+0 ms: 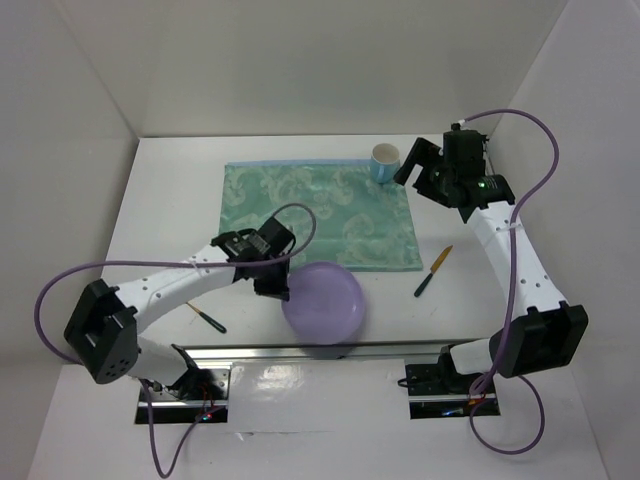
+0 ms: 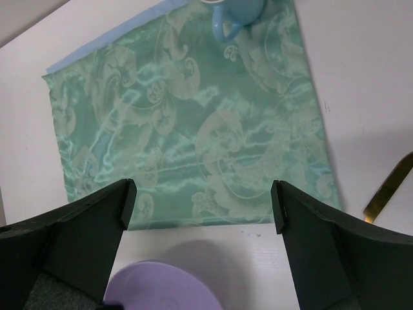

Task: Set the dinner table for one person

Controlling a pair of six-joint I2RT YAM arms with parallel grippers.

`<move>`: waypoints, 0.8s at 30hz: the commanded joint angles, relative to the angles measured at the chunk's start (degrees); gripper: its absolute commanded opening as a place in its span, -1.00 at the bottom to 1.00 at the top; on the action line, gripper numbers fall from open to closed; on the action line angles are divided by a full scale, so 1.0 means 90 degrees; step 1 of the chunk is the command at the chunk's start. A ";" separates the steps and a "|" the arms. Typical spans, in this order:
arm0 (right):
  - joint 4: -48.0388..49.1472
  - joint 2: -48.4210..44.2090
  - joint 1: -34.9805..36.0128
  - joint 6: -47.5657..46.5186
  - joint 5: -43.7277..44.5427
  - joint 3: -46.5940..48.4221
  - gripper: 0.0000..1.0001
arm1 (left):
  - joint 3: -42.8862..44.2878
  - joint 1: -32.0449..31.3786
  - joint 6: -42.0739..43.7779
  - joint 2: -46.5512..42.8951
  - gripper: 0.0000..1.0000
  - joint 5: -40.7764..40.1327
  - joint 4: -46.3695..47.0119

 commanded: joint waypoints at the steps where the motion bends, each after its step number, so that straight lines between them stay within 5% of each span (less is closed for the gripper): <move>1: -0.0097 0.0032 -0.0068 -0.0141 0.0118 0.0326 0.98 | 0.1375 0.0289 0.0293 -0.0284 -1.00 -0.0644 -0.1130; 13: -0.0292 -0.0437 -0.0440 -0.0201 -0.0194 -0.0913 1.00 | 0.4943 0.1961 0.1261 0.3210 -1.00 0.0148 -0.0880; 24: -0.0703 -0.0652 -0.1045 0.0150 -0.0722 -0.2846 0.93 | 0.5696 0.2274 0.0939 0.4648 -1.00 0.1015 -0.0196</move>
